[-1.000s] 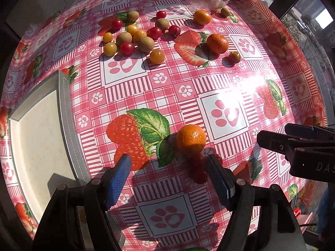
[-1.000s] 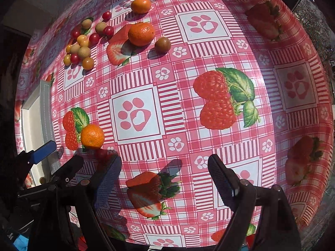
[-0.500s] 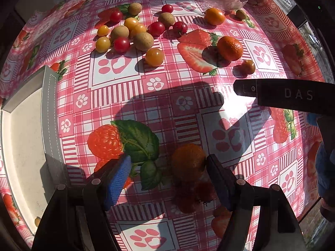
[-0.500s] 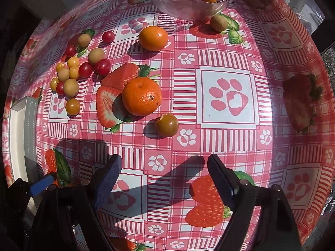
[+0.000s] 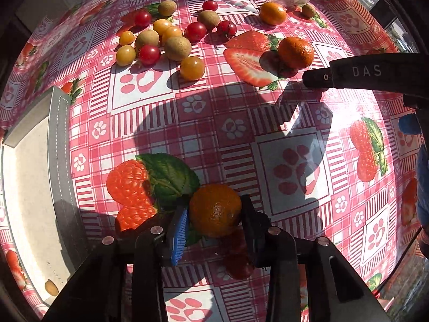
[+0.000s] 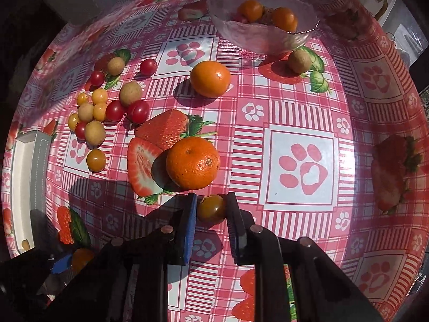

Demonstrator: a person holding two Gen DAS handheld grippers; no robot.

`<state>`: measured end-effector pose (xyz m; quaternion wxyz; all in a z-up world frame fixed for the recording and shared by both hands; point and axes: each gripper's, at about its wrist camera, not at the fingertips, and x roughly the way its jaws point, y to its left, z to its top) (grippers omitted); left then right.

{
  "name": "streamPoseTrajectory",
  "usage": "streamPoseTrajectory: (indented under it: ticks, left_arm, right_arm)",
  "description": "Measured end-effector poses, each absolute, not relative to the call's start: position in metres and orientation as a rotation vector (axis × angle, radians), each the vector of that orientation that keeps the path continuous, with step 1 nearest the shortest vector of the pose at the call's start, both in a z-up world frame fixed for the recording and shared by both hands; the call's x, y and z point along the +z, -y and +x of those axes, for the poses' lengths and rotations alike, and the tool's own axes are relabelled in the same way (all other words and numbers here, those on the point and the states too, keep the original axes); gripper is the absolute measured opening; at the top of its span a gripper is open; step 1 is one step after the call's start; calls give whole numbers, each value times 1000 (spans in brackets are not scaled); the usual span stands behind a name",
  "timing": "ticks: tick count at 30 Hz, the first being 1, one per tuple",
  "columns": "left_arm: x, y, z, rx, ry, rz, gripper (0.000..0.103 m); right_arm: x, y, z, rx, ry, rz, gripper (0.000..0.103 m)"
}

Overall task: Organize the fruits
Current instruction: 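Grasp a yellow cherry tomato with the right gripper while the left grasps a tangerine, then carry both fruits into the white tray and open both grippers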

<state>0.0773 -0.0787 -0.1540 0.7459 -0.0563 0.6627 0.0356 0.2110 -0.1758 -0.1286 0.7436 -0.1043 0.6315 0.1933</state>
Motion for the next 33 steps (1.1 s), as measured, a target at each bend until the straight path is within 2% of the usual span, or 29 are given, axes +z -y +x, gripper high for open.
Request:
streamPoseTrajectory:
  ticks: [11, 33]
  left_arm:
    - [-133, 51, 66, 34, -1425, -184, 38]
    - [-85, -15, 0, 85, -1370, -242, 38]
  right_arm:
    - [-107, 214, 160, 426, -1430, -95, 24]
    - [-79, 159, 81, 495, -1483, -90, 24]
